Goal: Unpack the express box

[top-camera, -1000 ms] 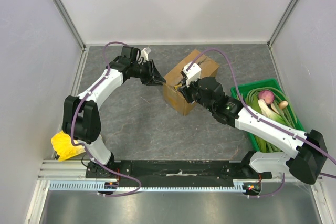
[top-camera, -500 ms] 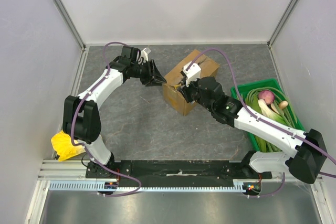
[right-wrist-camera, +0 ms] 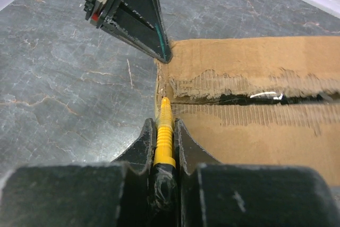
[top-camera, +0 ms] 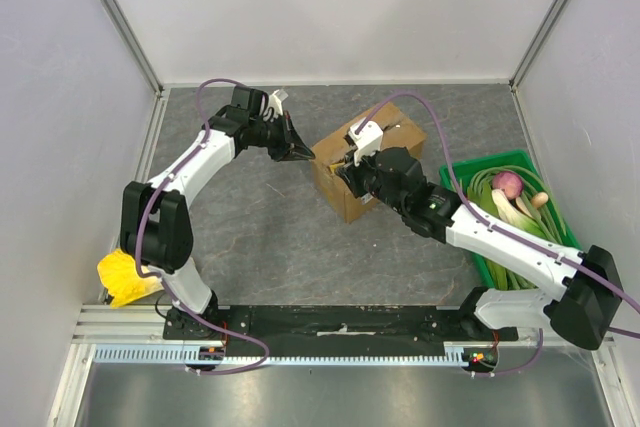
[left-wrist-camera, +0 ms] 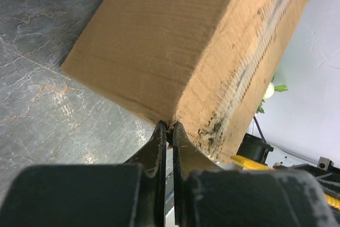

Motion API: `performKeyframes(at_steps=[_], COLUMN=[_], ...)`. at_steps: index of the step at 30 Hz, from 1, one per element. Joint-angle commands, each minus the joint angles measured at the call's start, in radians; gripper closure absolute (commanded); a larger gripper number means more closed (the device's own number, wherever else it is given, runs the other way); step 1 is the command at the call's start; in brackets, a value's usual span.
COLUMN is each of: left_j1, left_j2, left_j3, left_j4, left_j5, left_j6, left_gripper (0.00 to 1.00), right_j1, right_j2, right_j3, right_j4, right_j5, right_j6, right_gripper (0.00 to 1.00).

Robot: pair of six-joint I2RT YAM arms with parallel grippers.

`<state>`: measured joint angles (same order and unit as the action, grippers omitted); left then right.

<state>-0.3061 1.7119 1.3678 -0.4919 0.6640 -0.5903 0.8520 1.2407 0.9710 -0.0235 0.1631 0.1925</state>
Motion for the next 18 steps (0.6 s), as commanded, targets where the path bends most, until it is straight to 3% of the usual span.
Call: performKeyframes(at_steps=[1, 18], left_j1=[-0.008, -0.014], left_j2=[0.037, 0.029], left_j3=[0.024, 0.033], left_j4=[-0.013, -0.011], left_j5=[-0.014, -0.023], left_j6=[0.006, -0.005], left_gripper=[0.98, 0.98], right_j1=[0.019, 0.019], right_j2=[-0.041, -0.104], right_j3=[-0.018, 0.04], right_j4=[-0.079, -0.19], right_j5=[-0.027, -0.014], right_j6=[0.028, 0.016], right_gripper=[1.0, 1.0])
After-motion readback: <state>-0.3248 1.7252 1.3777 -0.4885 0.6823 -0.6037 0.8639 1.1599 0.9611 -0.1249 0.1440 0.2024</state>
